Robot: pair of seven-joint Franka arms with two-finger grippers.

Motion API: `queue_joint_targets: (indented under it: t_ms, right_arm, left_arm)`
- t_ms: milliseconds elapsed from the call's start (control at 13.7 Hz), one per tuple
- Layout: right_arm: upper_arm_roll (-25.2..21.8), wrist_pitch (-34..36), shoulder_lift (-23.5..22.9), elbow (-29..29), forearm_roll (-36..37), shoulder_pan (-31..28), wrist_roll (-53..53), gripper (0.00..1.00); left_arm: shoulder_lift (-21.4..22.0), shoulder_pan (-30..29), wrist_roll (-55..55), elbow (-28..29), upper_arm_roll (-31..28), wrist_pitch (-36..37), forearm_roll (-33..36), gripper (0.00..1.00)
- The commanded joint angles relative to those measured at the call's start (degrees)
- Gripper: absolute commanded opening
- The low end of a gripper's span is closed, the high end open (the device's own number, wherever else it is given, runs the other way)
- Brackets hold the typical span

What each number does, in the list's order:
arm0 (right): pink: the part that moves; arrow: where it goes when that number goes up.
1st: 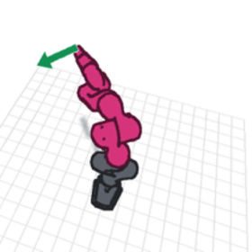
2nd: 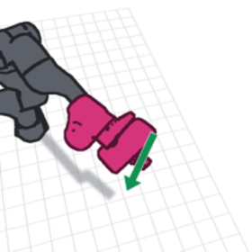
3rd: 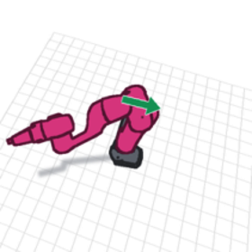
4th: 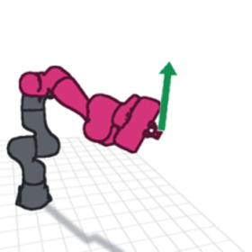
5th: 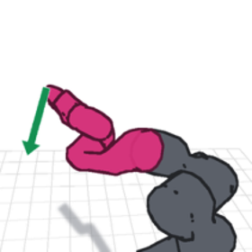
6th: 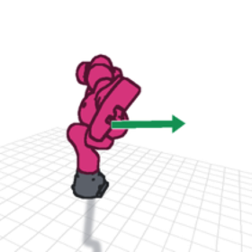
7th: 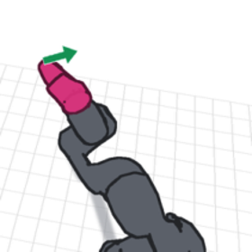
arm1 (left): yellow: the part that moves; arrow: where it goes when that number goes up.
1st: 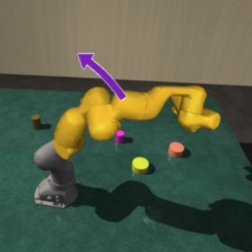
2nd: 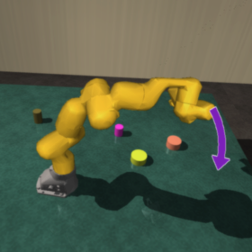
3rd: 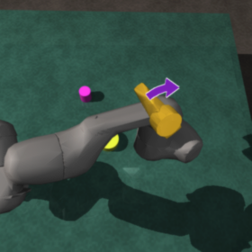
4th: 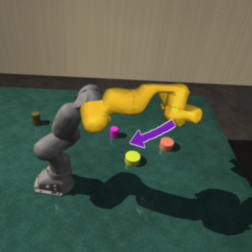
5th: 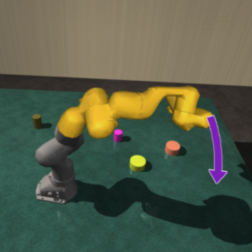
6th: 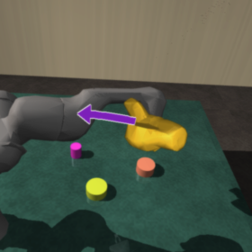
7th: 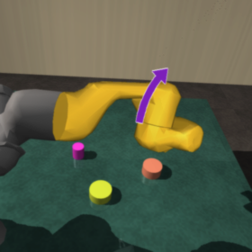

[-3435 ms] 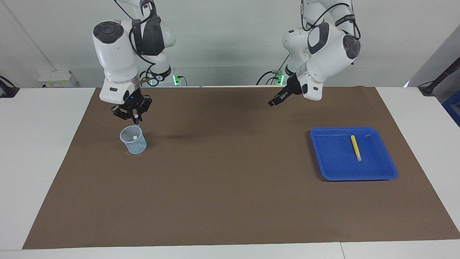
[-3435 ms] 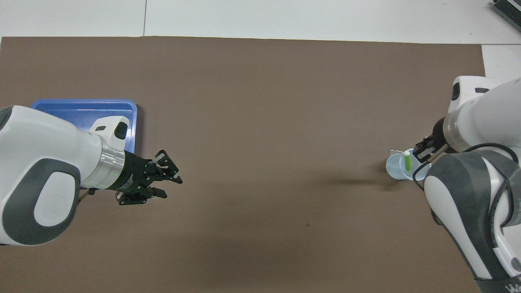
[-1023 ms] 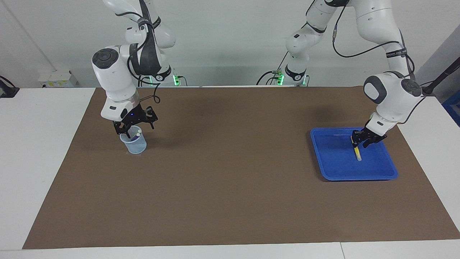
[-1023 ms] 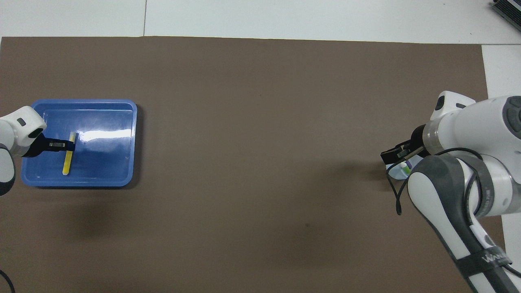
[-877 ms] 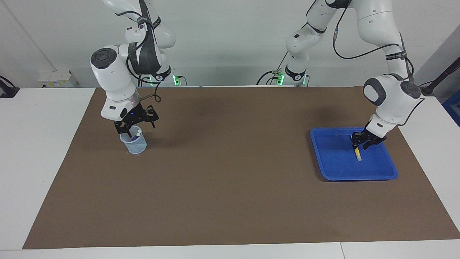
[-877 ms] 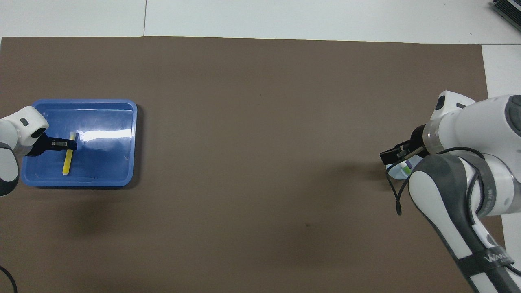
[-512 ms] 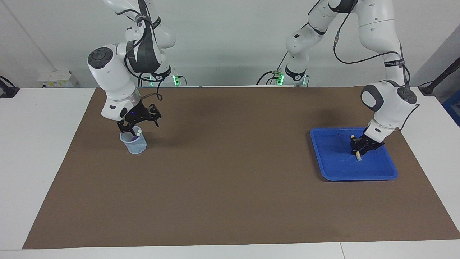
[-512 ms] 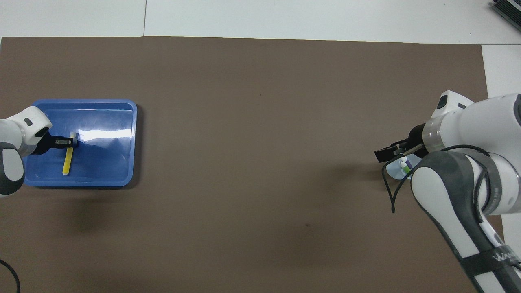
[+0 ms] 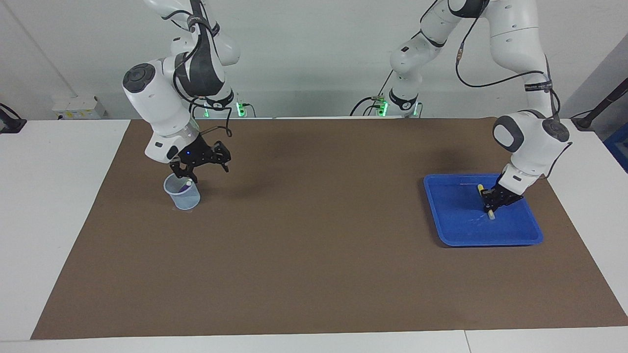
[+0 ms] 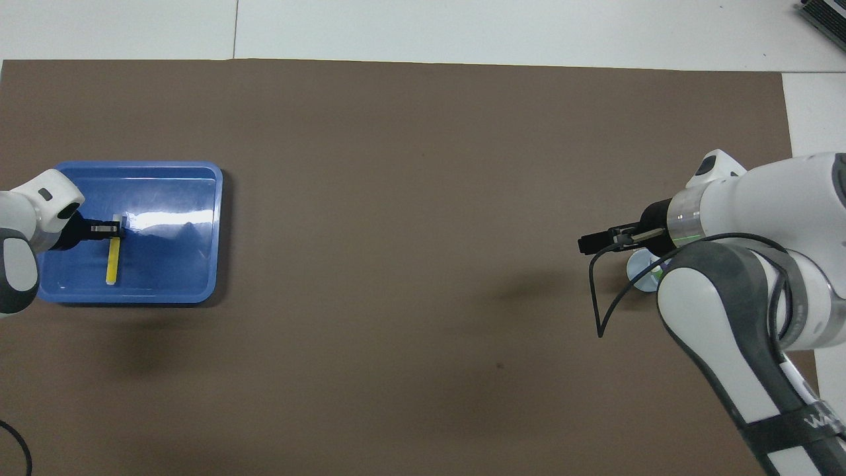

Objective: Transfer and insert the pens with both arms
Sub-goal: 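Drop the purple pen into the cup while the left gripper grasps the yellow pen, then lift the yellow pen with the left gripper while the right gripper approaches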

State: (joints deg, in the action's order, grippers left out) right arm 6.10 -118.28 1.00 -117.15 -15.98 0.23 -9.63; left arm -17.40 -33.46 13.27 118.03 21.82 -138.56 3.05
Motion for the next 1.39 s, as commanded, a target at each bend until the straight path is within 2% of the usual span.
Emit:
queue_joint_targets:
  t_ms: [0, 146, 292, 585, 804, 950, 1316]
  right_arm:
    - [0.14, -0.72, 0.23, 0.08, -1.95, -0.41, 2.94, 1.0]
    - [0.84, -0.29, 0.49, 0.0, -2.65, -0.14, 6.1, 1.0]
    - [1.63, -0.55, 0.49, 0.08, -8.6, -0.14, 7.08, 1.0]
    - [2.07, -1.6, 0.58, 0.0, -13.18, 0.56, 7.34, 1.0]
    - [2.25, -2.04, 0.49, 0.0, -14.08, 0.56, 7.17, 1.0]
    - [2.77, -3.0, 0.49, 0.26, -17.75, 3.09, 7.78, 1.0]
    - [2.95, -5.47, 0.23, 4.64, -20.23, 8.9, 21.8, 1.0]
  left_arm:
    - [-0.36, 1.29, -4.29, -4.46, 0.06, 6.71, 1.0, 0.0]
    - [0.43, 2.87, -9.99, -7.1, 0.32, 12.15, 0.74, 0.0]
    - [1.22, 4.89, -18.06, -10.78, 1.11, 19.0, -0.05, 0.0]
    - [1.75, 5.95, -34.5, -16.68, 5.67, 27.89, -6.64, 0.0]
    - [2.89, 5.86, -48.47, -18.36, 10.07, 31.07, -11.02, 0.0]
    - [4.47, 5.95, -58.66, -18.36, 12.53, 32.65, -14.8, 0.0]
    - [7.38, 5.87, -81.52, -18.36, 18.24, 35.81, -23.16, 0.0]
